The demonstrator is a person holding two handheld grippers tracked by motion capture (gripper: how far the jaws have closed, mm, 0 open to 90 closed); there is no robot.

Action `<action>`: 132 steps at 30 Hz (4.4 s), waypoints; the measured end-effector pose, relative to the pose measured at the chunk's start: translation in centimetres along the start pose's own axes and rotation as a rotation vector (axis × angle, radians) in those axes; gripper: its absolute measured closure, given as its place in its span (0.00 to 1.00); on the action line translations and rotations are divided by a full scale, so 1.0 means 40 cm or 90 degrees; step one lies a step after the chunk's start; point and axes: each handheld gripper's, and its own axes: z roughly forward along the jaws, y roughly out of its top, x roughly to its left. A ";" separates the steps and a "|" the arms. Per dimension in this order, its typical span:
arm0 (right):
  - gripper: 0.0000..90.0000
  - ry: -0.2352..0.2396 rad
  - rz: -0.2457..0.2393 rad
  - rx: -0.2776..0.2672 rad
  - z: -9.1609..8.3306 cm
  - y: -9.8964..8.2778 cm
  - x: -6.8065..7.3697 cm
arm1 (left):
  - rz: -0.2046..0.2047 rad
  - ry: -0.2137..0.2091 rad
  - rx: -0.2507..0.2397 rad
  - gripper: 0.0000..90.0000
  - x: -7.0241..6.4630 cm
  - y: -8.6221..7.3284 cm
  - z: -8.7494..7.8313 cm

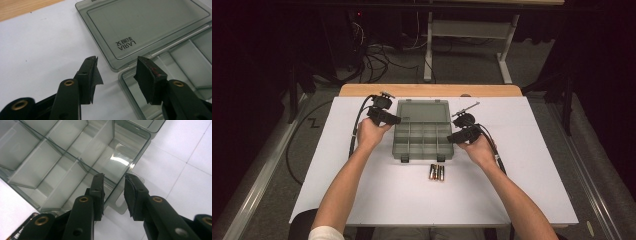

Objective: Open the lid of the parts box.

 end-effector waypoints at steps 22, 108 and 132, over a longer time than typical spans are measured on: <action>0.69 0.009 -0.008 -0.070 -0.059 -0.021 -0.002 | 0.032 -0.025 -0.012 0.51 -0.028 -0.024 -0.069; 0.48 0.002 -0.016 -0.427 -0.274 -0.410 -0.080 | 0.061 -0.107 -0.252 0.42 -0.104 -0.337 -0.256; 0.43 -0.010 -0.007 -0.474 -0.265 -0.513 -0.096 | 0.040 -0.102 -0.308 0.40 -0.112 -0.425 -0.259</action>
